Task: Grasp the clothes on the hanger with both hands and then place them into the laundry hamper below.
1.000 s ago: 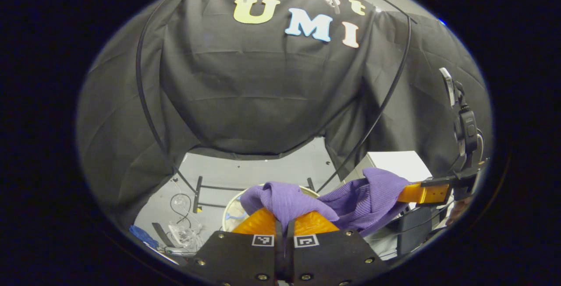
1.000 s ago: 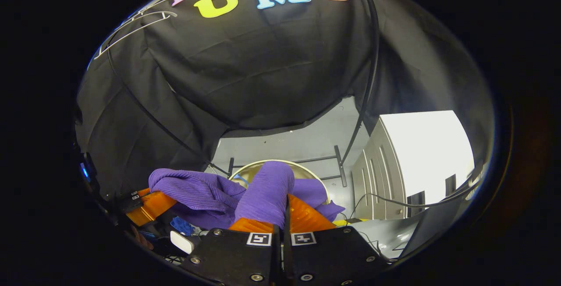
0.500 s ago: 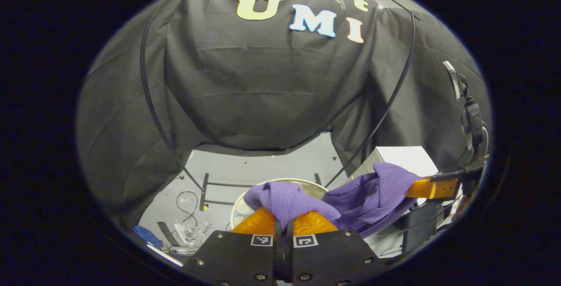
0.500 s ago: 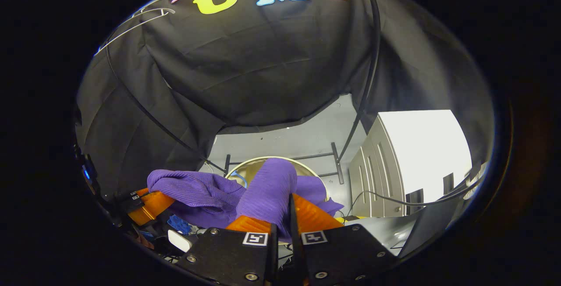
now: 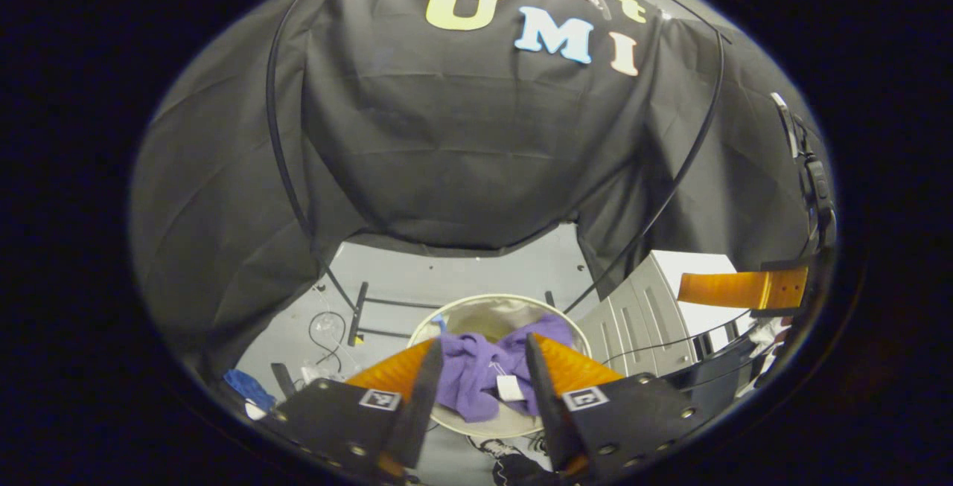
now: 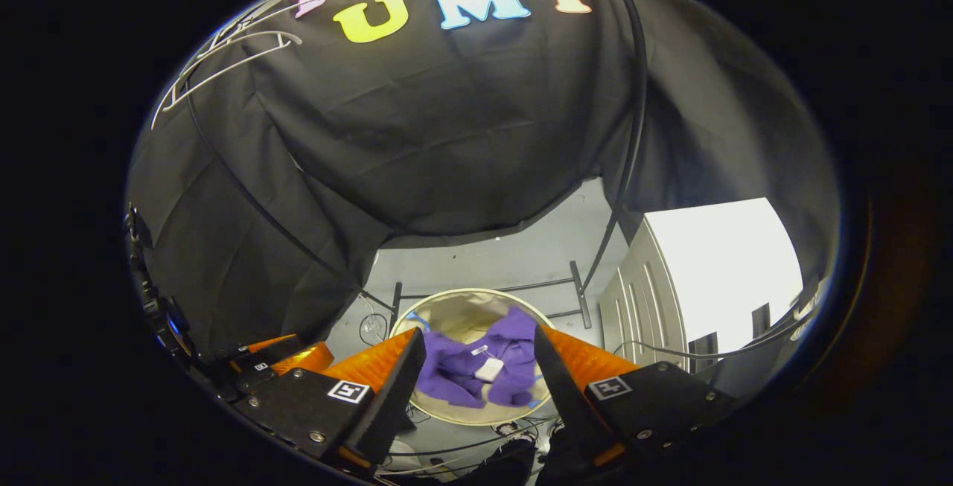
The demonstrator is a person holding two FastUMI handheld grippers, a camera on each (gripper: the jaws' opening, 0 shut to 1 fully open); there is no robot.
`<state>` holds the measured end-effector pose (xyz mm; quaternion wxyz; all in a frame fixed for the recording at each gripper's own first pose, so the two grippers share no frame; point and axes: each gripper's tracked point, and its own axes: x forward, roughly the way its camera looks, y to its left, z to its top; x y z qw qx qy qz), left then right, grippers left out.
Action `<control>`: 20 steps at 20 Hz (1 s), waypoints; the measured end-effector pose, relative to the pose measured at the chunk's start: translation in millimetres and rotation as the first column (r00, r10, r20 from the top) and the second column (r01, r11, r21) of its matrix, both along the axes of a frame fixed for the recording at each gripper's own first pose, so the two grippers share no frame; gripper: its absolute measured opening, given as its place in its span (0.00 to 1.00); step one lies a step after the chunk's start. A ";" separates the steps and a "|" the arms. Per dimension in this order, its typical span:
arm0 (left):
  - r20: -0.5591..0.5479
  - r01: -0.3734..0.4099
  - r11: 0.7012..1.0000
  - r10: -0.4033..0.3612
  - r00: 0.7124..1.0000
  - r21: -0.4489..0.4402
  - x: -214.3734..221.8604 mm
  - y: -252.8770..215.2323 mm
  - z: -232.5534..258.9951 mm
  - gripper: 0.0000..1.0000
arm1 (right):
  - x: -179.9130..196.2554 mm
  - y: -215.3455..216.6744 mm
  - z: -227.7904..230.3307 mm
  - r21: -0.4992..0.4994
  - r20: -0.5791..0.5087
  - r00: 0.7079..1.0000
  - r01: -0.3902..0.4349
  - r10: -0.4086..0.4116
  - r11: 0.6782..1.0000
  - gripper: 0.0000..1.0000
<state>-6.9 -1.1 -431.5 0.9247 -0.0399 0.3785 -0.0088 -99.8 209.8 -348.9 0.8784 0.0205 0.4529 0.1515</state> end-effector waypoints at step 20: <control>0.504 -0.023 0.998 -0.007 0.864 0.052 56.7 -26.5 333.4 0.99 | 81.8 -104.9 251.1 0.075 0.597 0.790 0.114 -0.136 0.991 0.95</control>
